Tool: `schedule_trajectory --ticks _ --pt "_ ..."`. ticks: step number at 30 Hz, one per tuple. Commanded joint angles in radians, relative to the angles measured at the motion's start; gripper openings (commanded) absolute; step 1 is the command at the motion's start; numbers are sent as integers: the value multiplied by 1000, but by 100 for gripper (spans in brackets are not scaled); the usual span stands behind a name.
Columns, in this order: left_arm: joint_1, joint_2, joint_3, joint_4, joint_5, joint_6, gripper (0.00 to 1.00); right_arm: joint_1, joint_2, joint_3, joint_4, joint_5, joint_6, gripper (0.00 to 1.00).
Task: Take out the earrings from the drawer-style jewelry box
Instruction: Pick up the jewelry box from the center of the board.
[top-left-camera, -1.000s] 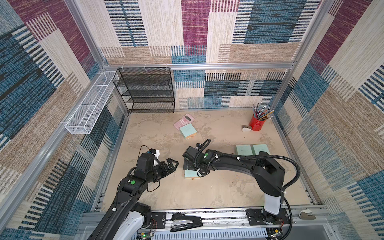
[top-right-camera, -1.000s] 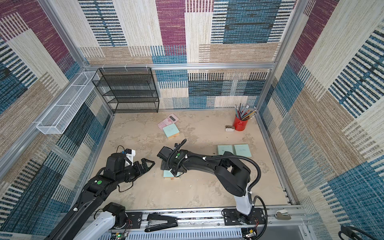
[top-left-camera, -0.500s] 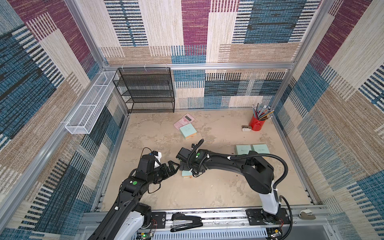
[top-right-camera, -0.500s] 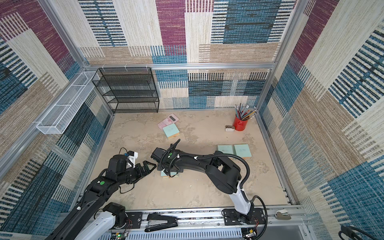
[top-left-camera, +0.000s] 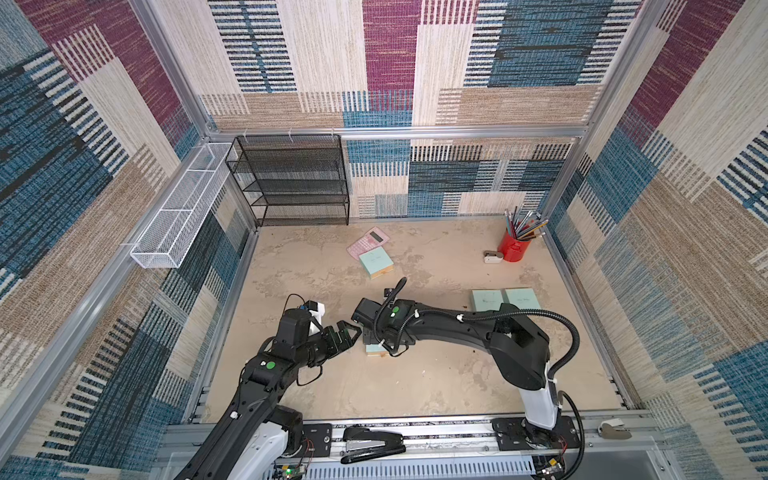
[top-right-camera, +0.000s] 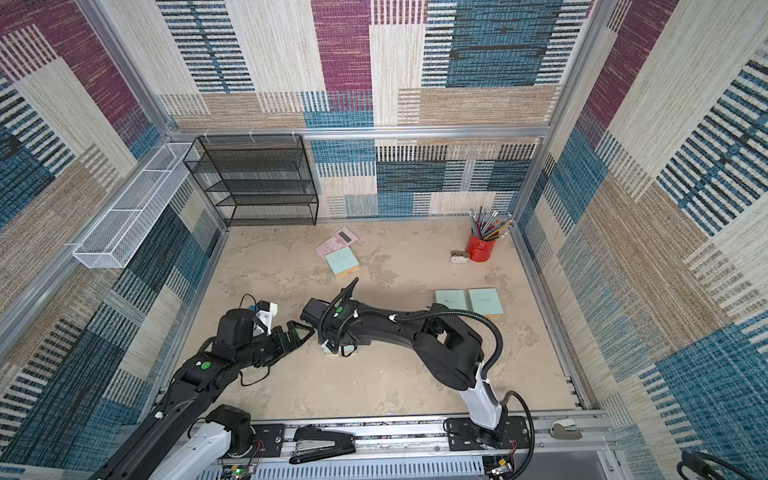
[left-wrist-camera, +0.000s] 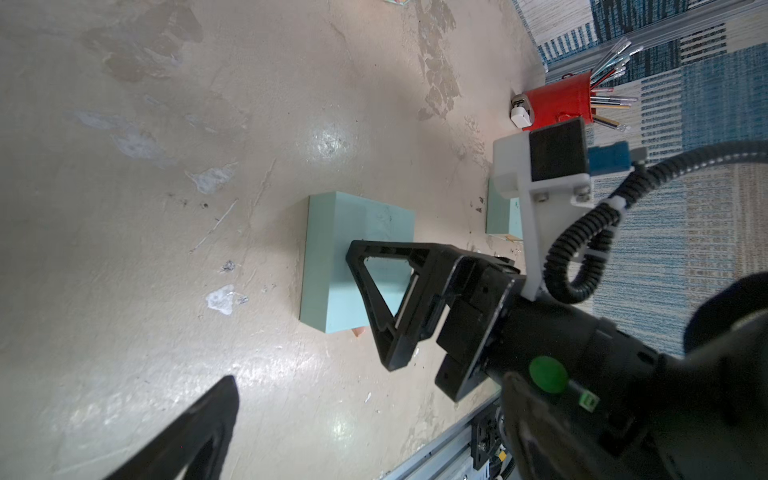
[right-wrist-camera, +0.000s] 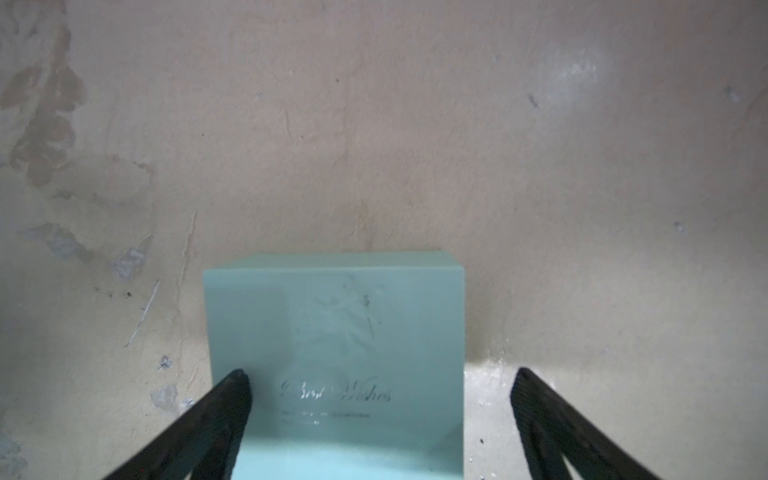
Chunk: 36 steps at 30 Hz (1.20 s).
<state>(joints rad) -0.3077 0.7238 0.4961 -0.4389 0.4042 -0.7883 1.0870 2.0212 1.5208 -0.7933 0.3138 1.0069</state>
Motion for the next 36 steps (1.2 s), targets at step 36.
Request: schedule_trajectory --ticks 36 --pt "1 -34 66 -93 -88 80 98 10 92 96 -13 6 -58 100"
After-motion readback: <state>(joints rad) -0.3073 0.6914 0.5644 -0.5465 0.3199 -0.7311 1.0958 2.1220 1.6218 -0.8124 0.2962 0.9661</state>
